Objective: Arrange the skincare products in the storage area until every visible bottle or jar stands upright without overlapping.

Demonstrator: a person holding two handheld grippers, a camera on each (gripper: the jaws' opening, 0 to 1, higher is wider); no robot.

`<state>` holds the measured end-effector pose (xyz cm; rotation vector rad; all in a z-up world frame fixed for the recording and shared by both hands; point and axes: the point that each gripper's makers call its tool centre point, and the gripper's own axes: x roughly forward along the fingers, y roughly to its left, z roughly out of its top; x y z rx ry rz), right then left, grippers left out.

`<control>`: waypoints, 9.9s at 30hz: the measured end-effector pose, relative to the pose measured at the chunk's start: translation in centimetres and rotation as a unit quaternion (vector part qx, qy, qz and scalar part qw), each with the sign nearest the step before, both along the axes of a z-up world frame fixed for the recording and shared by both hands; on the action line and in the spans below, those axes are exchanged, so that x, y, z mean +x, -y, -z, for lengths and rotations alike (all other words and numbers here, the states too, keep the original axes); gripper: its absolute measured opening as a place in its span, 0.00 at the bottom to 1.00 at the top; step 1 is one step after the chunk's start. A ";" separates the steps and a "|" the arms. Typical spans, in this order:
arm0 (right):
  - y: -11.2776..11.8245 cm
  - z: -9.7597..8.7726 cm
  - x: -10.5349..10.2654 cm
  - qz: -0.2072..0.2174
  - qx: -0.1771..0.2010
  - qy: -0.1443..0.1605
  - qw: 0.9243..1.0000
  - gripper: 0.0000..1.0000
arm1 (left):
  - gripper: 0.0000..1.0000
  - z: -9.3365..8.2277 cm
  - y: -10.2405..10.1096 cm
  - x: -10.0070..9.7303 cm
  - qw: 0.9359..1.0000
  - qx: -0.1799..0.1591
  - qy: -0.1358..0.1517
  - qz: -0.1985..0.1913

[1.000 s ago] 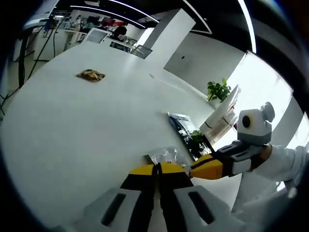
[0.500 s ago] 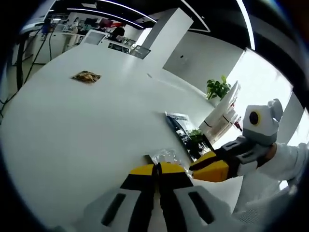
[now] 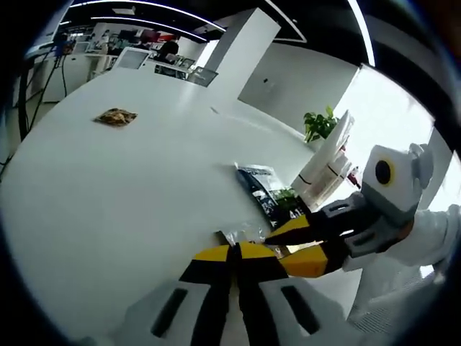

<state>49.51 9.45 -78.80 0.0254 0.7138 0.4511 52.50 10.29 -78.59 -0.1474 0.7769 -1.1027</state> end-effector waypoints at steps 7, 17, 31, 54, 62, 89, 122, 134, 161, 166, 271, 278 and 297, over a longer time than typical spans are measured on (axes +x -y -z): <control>0.3 0.4 -0.1 -0.022 -0.047 0.009 0.999 0.13 | 0.00 -0.1 0.0 -0.2 1.000 0.001 0.004 0.006; 0.3 0.5 -0.2 -0.045 -0.069 0.014 0.996 0.15 | 0.01 -0.6 -0.5 0.2 1.000 0.001 0.028 0.008; 0.2 -0.4 0.0 -0.045 -0.061 0.025 0.997 0.22 | 0.00 -2.3 -1.3 0.1 0.999 -0.019 0.036 -0.005; 2.4 -6.7 -0.7 -0.029 -0.040 0.071 0.996 0.00 | 0.01 -6.5 -1.0 -1.7 0.989 -0.004 0.129 0.071; 3.2 -9.9 -2.9 -0.048 -0.056 0.106 0.992 0.18 | 0.18 -7.9 -1.5 -1.9 0.981 0.001 0.175 0.079; 7.0 -12.6 -8.3 0.025 -0.046 0.110 0.993 0.99 | 0.83 -10.7 -2.7 -3.9 0.977 0.009 0.183 0.108; 9.7 -13.7 -10.6 0.042 -0.055 0.156 0.985 1.00 | 0.99 -13.8 -1.7 -7.7 0.974 0.046 0.211 0.063; 9.0 -12.2 -10.8 0.037 -0.049 0.148 0.987 1.00 | 0.99 -13.0 -1.0 -8.5 0.977 0.061 0.196 0.053; 7.1 -11.9 -10.6 -0.006 -0.059 0.150 0.987 1.00 | 0.99 -13.8 -4.1 -9.5 0.974 0.062 0.219 -0.011; 7.7 -11.5 -10.5 0.005 -0.066 0.142 0.988 1.00 | 0.99 -13.6 -4.0 -9.0 0.975 0.057 0.216 -0.003; 15.2 -12.1 -7.7 0.172 -0.085 0.163 0.968 1.00 | 0.99 -10.9 -3.0 0.6 0.972 0.027 0.198 0.124; 14.7 -12.4 -7.6 0.161 -0.095 0.166 0.968 1.00 | 0.99 -10.7 -3.2 1.0 0.970 0.031 0.200 0.131; 11.3 -15.8 -6.6 0.137 -0.081 0.196 0.968 1.00 | 0.99 -10.3 -4.2 2.0 0.970 0.029 0.205 0.125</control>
